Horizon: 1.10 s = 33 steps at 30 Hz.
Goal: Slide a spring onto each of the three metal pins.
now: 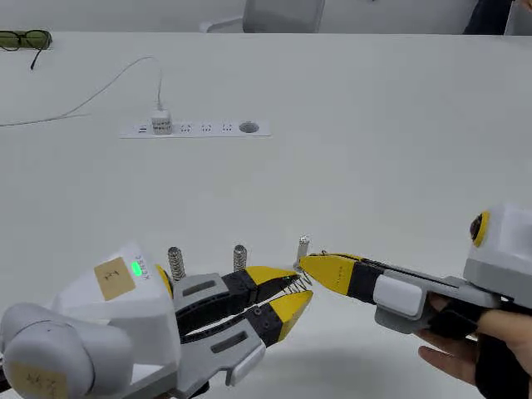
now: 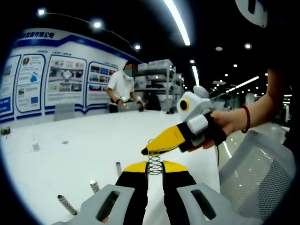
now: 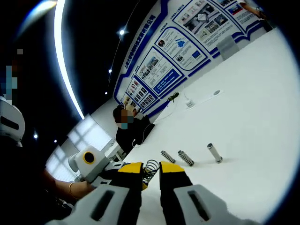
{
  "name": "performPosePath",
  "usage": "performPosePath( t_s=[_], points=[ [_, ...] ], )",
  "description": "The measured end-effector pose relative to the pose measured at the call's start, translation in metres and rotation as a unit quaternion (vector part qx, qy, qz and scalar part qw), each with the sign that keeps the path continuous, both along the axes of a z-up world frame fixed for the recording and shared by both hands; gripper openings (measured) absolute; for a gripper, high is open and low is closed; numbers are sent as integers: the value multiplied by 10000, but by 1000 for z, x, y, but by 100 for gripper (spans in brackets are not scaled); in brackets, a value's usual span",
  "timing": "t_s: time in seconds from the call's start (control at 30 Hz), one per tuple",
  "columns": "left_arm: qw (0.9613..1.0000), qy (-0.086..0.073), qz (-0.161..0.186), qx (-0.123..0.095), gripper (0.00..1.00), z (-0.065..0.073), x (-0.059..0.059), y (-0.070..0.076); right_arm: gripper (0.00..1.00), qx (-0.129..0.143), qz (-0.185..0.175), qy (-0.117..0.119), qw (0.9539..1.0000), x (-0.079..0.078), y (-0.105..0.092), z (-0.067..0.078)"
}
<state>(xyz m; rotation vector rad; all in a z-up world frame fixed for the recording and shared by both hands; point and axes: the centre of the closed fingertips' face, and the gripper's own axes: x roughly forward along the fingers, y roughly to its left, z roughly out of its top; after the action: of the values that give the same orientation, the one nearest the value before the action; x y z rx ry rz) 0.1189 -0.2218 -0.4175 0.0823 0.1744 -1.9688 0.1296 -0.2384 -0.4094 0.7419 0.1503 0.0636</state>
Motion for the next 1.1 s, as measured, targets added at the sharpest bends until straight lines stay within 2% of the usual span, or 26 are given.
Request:
performPosePath(
  t_s=[0.07,0.33,0.53,0.7,0.87,1.0,1.1],
  points=[
    [9999,115,30,18,10,1,1,0,14,-36,23,-60,10000,1,2,3],
    [9995,221,106,208,11,-4,2,0,12,-392,175,-48,9991,4,8,6],
    [9990,216,169,357,12,-9,5,1,11,-735,161,75,9971,5,4,3],
    [9979,117,306,564,17,-18,12,5,11,-950,98,116,9954,6,-2,3],
    [9967,45,476,660,22,-24,20,8,11,-1393,-62,249,9899,8,-10,3],
    [9951,11,659,742,27,-28,28,12,12,-1789,-107,385,9830,10,-16,3],
    [9937,-47,762,819,29,-32,35,15,12,-1942,-162,408,9800,12,-20,4]
  ],
)
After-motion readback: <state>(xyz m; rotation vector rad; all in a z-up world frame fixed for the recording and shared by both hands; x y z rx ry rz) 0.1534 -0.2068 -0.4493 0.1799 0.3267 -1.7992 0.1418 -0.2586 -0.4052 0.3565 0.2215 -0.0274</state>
